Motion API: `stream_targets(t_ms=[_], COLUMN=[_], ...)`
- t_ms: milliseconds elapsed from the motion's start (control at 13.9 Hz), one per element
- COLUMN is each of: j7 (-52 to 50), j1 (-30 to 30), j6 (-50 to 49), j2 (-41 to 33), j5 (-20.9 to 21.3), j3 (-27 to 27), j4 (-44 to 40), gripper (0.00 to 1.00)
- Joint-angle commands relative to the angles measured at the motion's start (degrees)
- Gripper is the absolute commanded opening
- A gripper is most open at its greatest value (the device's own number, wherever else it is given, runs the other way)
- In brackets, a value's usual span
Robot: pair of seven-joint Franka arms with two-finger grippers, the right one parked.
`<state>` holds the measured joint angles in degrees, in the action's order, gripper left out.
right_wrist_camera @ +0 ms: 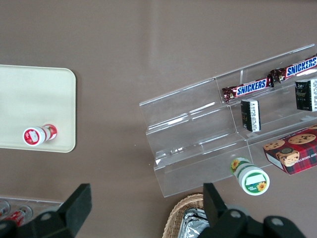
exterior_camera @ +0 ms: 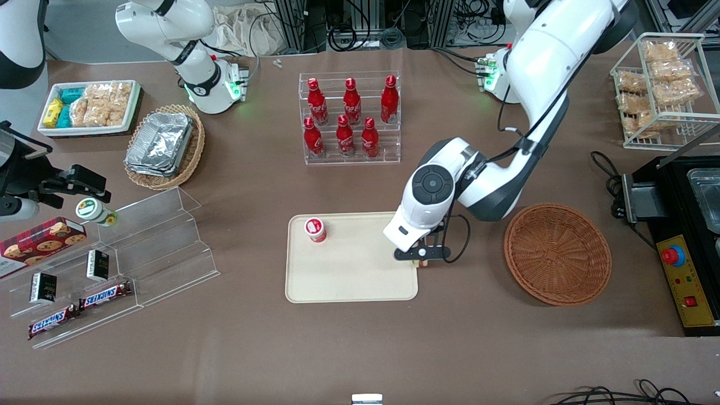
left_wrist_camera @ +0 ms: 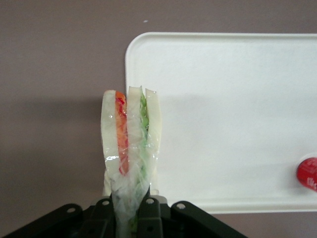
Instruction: Place sandwich from basket to tray
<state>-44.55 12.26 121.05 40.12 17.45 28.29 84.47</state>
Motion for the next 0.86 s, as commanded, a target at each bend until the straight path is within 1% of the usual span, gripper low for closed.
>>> stream_targets(t_ms=[0, 216, 432, 504, 576, 648, 720, 792], j7=[0.5, 0.4, 0.4, 0.4, 0.4, 0.3, -0.1, -0.2], j1=[0.3, 0.3, 0.4, 0.4, 0.3, 0.3, 0.3, 0.3], j6=[4.8, 8.7, 9.4, 9.4, 9.4, 9.4, 9.3, 9.2], j2=[2.4, 5.0, 6.6, 7.2, 7.4, 7.4, 7.4, 7.4], j5=[1.3, 1.3, 1.4, 1.4, 1.4, 1.3, 1.3, 1.2], j3=[-0.3, -0.3, -0.3, -0.3, -0.3, -0.3, -0.3, -0.3], j4=[-1.2, -1.2, -1.2, -1.2, -1.2, -1.2, -1.2, -1.2], gripper=[0.00, 0.00, 0.00, 0.01, 0.05, 0.16, 0.46, 0.89])
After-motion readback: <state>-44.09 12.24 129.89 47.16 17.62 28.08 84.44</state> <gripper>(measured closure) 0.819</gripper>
